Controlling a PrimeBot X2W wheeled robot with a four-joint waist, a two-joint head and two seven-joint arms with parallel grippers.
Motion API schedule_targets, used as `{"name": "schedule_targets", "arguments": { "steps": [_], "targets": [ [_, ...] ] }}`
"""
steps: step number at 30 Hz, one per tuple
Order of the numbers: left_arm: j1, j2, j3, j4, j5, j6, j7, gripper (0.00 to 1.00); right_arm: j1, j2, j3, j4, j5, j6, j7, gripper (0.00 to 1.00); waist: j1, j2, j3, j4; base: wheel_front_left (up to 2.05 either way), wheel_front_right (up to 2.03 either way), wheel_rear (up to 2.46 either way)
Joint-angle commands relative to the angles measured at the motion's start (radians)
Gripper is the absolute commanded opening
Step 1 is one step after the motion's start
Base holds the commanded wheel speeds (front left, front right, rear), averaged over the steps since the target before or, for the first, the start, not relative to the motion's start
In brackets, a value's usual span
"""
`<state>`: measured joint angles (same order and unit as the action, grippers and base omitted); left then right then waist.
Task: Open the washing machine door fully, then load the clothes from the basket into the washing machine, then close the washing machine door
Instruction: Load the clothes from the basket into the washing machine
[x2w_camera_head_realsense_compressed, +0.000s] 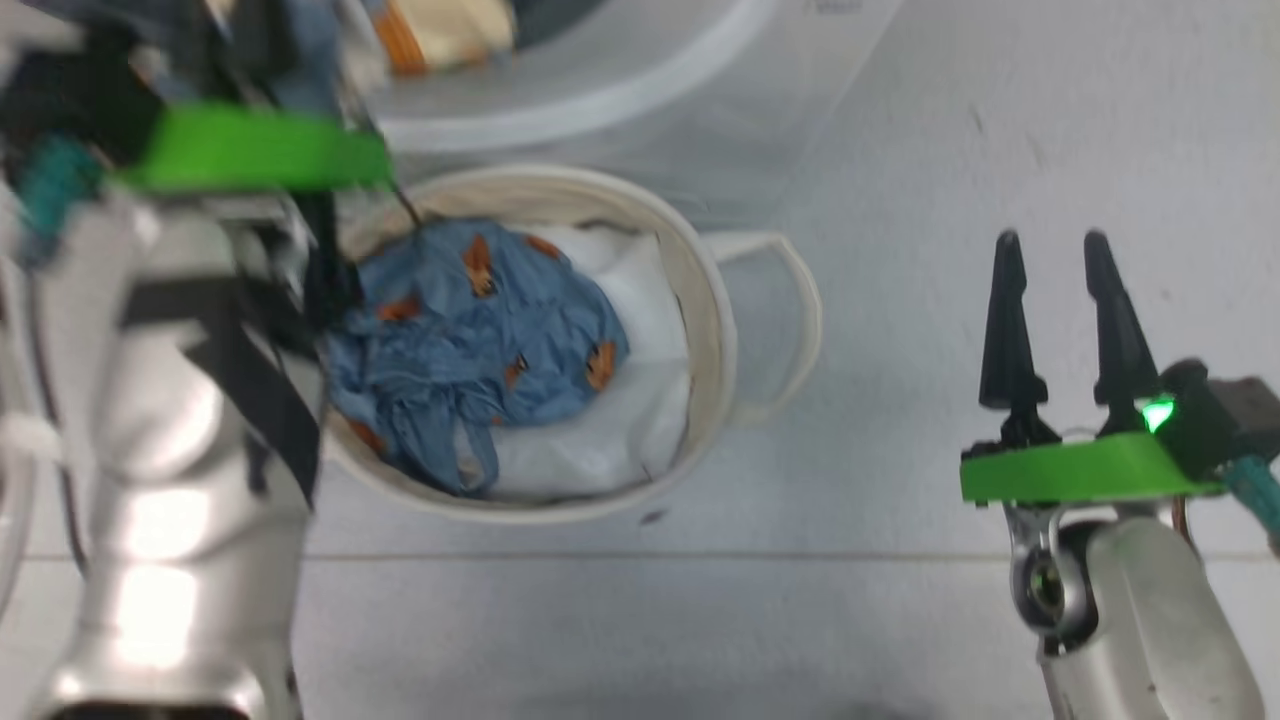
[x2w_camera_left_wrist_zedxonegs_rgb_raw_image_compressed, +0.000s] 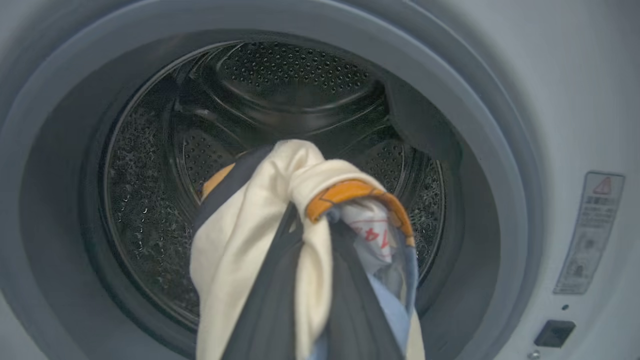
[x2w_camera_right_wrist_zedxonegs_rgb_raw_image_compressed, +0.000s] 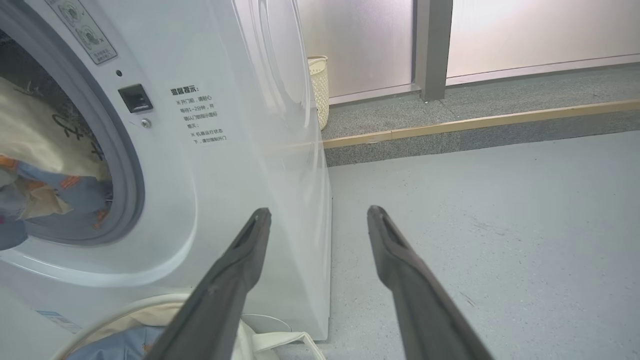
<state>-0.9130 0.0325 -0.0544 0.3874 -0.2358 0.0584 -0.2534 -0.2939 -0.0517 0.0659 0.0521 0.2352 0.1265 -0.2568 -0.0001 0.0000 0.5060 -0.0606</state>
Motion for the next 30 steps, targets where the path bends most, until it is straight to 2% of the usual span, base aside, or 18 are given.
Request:
{"name": "schedule_targets", "arguments": {
  "steps": [1,5,9,13,17,24,26,27,28,30],
  "targets": [
    [-0.037,0.032,0.036,-0.024,0.010,-0.007,-0.008,0.00,-0.012,0.001,0.026,-0.036,0.006,0.004,-0.005,1.00,0.0001,0.0000,0.088,-0.052,0.00,0.00,0.00],
    [-0.195,0.068,0.093,0.051,0.024,-0.034,-0.008,0.00,-0.049,0.001,0.039,-0.042,0.025,0.004,-0.005,1.00,0.0001,0.0000,0.166,-0.091,0.00,0.00,0.00],
    [-0.337,0.102,0.123,0.144,0.053,-0.042,-0.008,0.00,-0.076,0.001,0.043,-0.047,0.043,0.004,-0.005,1.00,0.0001,0.0000,0.227,-0.117,0.00,0.00,0.00],
    [-0.439,0.120,0.143,0.226,0.077,-0.042,-0.008,0.00,-0.093,0.001,0.045,-0.047,0.048,0.004,-0.005,1.00,0.0001,0.0000,0.261,-0.127,0.00,0.00,0.00],
    [-0.510,0.134,0.162,0.263,0.085,-0.072,-0.008,0.00,-0.107,0.001,0.052,-0.046,0.046,0.004,-0.005,1.00,0.0001,0.0000,0.278,-0.138,0.00,0.00,0.00],
    [-0.587,0.121,0.195,0.222,0.111,-0.092,-0.008,0.00,-0.126,0.001,0.068,-0.050,0.029,0.004,-0.005,1.00,0.0001,0.0000,0.303,-0.138,0.00,0.00,0.00],
    [-0.584,0.109,0.194,0.255,0.121,-0.097,-0.008,0.00,-0.127,0.001,0.069,-0.048,0.023,0.004,-0.005,1.00,0.0001,0.0000,0.303,-0.134,0.00,0.00,0.00],
    [-0.587,0.106,0.192,0.272,0.126,-0.100,-0.008,0.07,-0.127,0.001,0.069,-0.048,0.022,0.004,-0.005,1.00,0.0001,0.0000,0.303,-0.133,0.00,0.00,0.00],
    [-0.591,0.105,0.196,0.276,0.132,-0.096,-0.008,0.96,-0.128,0.001,0.069,-0.047,0.020,0.004,-0.005,1.00,0.0001,0.0000,0.305,-0.132,0.00,0.00,0.00],
    [-0.592,0.101,0.201,0.315,0.136,-0.094,-0.008,1.00,-0.130,0.001,0.070,-0.046,0.017,0.004,-0.005,1.00,0.0001,0.0000,0.304,-0.130,0.00,0.00,0.00]
  ]
}}
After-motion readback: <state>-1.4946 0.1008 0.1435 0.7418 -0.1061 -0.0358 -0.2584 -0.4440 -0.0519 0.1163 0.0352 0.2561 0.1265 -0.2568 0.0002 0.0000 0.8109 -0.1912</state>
